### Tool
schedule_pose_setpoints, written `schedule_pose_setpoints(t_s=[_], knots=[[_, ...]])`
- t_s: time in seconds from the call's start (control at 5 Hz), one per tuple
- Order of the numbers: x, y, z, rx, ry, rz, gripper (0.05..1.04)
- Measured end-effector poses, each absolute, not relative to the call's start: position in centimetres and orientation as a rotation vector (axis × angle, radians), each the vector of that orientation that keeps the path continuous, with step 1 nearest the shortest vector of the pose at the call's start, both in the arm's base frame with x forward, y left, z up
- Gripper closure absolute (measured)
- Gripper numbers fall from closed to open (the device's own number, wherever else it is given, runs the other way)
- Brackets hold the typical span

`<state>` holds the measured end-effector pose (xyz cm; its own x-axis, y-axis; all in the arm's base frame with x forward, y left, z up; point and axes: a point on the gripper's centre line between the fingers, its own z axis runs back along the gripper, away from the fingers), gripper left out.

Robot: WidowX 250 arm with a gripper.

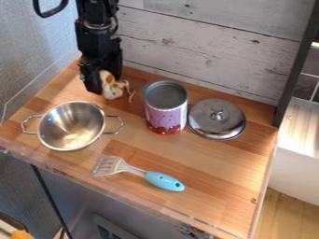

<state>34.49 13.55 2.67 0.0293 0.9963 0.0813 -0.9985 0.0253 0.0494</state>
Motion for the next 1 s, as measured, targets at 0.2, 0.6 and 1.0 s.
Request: schedule_pose_setpoints(t_s=[0.2,0.6,1.0], knots=[[34.1,13.3,2.5,0.103,-0.012,1.548,0.080],[33.5,13.6,4.6,0.053,-0.018,1.558,0.083],[32.1,14.2,9.4,-0.051,-0.066,1.572,0.083]])
